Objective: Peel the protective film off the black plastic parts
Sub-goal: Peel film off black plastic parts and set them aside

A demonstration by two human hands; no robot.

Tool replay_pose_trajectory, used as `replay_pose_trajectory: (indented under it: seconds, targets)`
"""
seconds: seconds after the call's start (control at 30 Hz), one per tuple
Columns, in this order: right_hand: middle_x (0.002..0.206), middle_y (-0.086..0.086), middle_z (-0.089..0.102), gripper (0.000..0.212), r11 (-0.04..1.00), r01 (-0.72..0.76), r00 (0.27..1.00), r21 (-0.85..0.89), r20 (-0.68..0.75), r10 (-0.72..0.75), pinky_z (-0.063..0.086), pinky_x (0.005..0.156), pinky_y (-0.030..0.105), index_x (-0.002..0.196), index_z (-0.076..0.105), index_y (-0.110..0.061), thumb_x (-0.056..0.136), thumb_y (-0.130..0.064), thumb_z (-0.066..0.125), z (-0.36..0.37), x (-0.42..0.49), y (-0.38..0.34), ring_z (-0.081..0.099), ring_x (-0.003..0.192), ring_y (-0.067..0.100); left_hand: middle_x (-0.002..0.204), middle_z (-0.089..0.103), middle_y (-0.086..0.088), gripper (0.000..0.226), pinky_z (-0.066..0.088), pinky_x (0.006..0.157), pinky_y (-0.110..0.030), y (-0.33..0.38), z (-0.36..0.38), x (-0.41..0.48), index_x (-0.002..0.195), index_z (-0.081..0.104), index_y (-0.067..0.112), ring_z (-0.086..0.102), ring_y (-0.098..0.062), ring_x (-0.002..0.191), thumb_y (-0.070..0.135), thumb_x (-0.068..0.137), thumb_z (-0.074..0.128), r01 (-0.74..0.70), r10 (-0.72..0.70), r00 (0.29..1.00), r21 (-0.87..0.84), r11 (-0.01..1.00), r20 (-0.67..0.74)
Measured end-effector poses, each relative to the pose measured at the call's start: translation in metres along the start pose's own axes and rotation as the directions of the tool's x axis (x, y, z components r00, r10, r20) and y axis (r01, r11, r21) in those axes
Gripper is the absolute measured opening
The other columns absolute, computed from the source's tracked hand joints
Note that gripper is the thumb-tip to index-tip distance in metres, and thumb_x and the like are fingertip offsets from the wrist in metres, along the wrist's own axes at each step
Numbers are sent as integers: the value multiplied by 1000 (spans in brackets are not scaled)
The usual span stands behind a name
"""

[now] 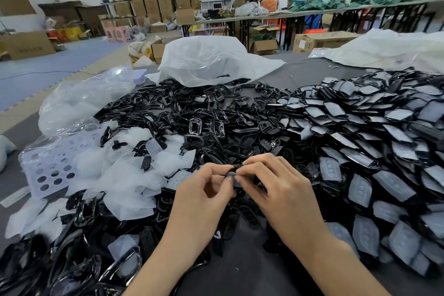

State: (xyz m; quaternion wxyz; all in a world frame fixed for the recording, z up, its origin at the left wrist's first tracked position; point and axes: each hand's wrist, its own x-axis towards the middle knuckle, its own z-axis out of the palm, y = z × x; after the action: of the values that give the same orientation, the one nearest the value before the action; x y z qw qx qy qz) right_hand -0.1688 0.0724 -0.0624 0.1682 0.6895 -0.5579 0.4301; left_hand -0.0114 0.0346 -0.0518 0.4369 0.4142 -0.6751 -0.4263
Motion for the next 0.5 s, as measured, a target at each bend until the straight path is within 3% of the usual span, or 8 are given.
replay_pose_trajectory:
  seconds: [0.1,0.2,0.27,0.4,0.5]
  targets:
    - [99,-18,65,10,978,-168,984,127,77,159,48,82,20,94,70,-25,94,-34,66,0,1,-5,59,93,4,75,73,5,18,54,74,-24,0,0,-2,93,69,40,69,-15,76,22,92,67,-12,11,1000,44,999,22]
    - [103,-24,66,5,831,-407,911,379,233,340,44,89,13,90,68,-33,89,-29,72,0,2,-8,60,105,2,78,73,4,18,56,80,-39,0,0,-2,94,69,41,70,-19,79,23,92,67,-4,3,999,52,999,33]
    - [104,-23,69,7,731,-496,867,468,315,387,44,86,10,90,68,-35,90,-31,74,-1,2,-6,63,104,1,77,73,5,20,54,76,-37,0,-2,-2,94,67,44,69,-18,76,24,92,67,-26,24,999,78,997,31]
    - [109,-20,72,6,652,-562,825,509,403,396,47,85,14,89,67,-38,90,-36,72,-2,2,-1,67,102,4,76,71,7,27,52,69,-32,0,-5,0,95,66,48,67,-16,72,22,92,66,-61,56,998,137,989,42]
    - [106,-24,72,9,630,-585,810,511,405,424,53,78,18,88,65,-41,92,-35,71,-7,5,4,70,88,5,77,71,8,26,52,69,-24,-3,-12,3,96,65,45,67,-10,73,19,92,66,-51,51,999,165,985,-1]
